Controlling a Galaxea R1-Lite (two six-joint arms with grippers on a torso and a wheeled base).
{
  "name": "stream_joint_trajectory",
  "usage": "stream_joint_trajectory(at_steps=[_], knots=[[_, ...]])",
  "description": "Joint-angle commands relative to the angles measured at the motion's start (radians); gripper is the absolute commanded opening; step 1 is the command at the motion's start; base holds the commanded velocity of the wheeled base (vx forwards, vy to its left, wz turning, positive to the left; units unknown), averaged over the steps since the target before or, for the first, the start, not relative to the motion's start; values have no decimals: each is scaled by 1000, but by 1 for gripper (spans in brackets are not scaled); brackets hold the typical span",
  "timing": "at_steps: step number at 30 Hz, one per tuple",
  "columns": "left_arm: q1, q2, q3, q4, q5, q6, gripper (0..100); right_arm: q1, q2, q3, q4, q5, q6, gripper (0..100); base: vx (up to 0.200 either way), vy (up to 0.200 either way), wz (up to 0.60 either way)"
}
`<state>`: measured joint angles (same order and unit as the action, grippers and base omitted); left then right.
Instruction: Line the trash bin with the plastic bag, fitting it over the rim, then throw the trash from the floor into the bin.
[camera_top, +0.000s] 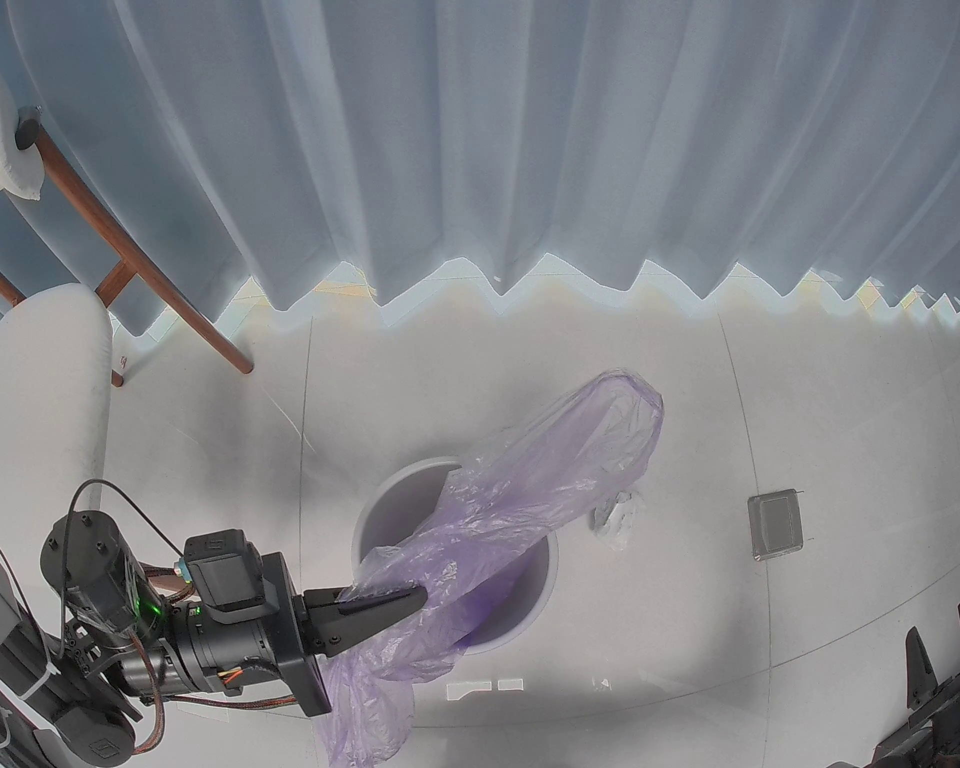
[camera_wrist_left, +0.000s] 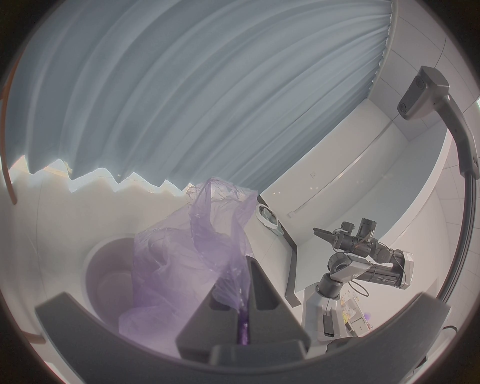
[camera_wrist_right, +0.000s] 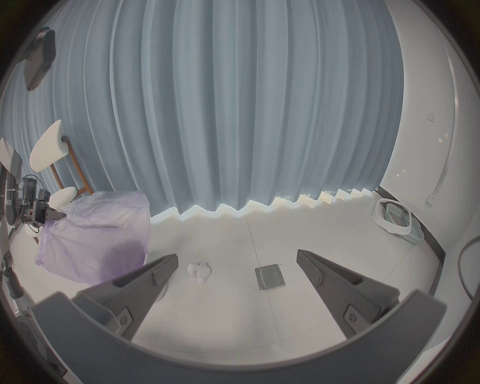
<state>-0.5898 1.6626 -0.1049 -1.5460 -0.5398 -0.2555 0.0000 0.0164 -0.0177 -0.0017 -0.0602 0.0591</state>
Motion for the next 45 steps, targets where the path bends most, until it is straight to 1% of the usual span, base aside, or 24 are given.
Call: stream_joint_trajectory(at_steps=[1, 10, 14, 20, 24, 25, 29, 31, 32, 34, 36, 37, 38, 39, 40, 41, 43, 45], knots=[[-1, 2, 7, 0, 0, 4, 0, 0, -16, 13, -31, 0, -1, 100, 0, 0, 0], [-2, 2, 7, 0, 0, 10, 0, 0, -16, 18, -41, 3, 11, 100, 0, 0, 0], [-7, 3, 7, 0, 0, 10, 0, 0, -16, 18, -115, 14, 25, 100, 0, 0, 0], [-7, 8, 8, 0, 0, 12, 0, 0, -16, 18, -92, 23, 31, 100, 0, 0, 0], [-7, 6, 8, 0, 0, 12, 0, 0, -16, 16, -96, 74, 36, 100, 0, 0, 0], [-7, 6, 8, 0, 0, 12, 0, 0, -16, 15, -101, 106, 64, 100, 0, 0, 0], [-5, 6, 7, 0, 0, 12, 0, 0, -16, -25, -92, 244, 228, 100, 0, 0, 0], [-5, 6, 7, 0, 0, 12, 0, 0, -15, -58, -78, 301, 278, 100, 0, 0, 0], [-5, 5, 7, 0, 0, 12, 0, 0, -12, -65, -72, 316, 286, 100, 0, 0, 0], [-5, 6, 7, 0, 0, 12, 0, 0, -1, -93, -44, 373, 300, 100, 0, 0, 0], [-5, 9, 8, 0, 0, 13, 0, 2, 16, -119, -21, 448, 306, 100, 0, 0, 0], [-5, 9, 8, 0, 0, 13, 0, 2, 16, -119, -21, 448, 306, 100, 0, 0, 0], [-5, 14, 7, 0, 0, 13, 0, 3, 25, -139, -18, 554, 344, 100, 0, 0, 0], [-5, 19, 7, 0, 0, 15, 0, 3, 24, -148, -15, 614, 383, 100, 0, 0, 0], [-5, 19, 7, 0, 0, 15, 0, 3, 20, -151, -15, 639, 400, 100, 0, 0, 0], [-7, 19, 7, 0, 0, 18, 0, 3, 16, -165, -15, 724, 459, 100, 0, 0, 0], [-8, 17, 7, 0, 0, 32, 0, 3, 19, -186, -15, 838, 535, 100, 0, 0, 0], [-8, 19, 7, 0, 0, 44, 0, 3, 28, -203, -14, 932, 599, 100, 0, 0, 0]])
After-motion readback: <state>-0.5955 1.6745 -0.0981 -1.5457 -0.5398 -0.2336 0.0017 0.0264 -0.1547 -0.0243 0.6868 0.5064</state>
